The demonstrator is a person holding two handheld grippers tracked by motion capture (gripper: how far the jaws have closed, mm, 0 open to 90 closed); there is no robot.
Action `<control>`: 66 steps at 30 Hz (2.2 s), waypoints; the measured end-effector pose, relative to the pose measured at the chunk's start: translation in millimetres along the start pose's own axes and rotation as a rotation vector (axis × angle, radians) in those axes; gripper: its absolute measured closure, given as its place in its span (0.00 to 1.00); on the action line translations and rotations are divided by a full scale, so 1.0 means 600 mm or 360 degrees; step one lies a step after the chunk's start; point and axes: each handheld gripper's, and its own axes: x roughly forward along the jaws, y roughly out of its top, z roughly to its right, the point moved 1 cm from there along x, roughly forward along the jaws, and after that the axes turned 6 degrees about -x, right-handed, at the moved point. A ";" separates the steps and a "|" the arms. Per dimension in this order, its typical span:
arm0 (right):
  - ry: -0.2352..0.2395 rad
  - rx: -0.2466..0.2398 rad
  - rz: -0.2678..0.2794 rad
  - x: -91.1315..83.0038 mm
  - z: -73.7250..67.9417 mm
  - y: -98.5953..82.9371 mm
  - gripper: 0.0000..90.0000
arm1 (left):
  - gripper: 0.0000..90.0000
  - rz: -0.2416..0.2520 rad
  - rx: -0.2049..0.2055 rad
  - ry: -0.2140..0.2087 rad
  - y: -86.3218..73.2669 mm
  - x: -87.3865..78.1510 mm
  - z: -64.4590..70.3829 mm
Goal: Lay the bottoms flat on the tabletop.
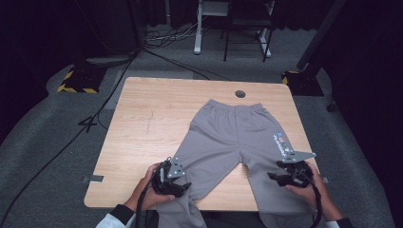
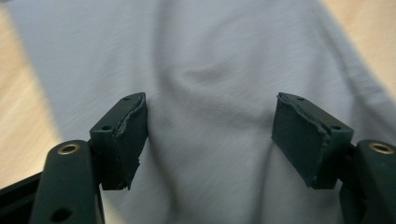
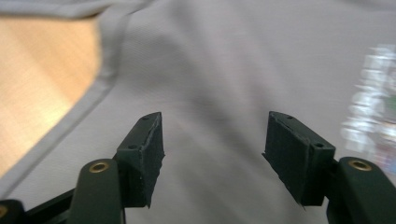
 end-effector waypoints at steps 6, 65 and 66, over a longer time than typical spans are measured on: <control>0.0119 -0.0016 -0.0019 0.034 -0.032 0.002 0.38 | 0.32 -0.0016 0.0031 -0.0115 0.008 0.018 0.053; -0.0247 0.0386 -0.0004 0.265 0.206 0.240 0.39 | 0.31 0.0091 -0.0776 0.0558 0.138 0.128 -0.366; -0.0274 0.0387 -0.0019 0.266 0.204 0.243 0.38 | 0.31 0.0071 -0.0799 0.0563 0.137 0.125 -0.369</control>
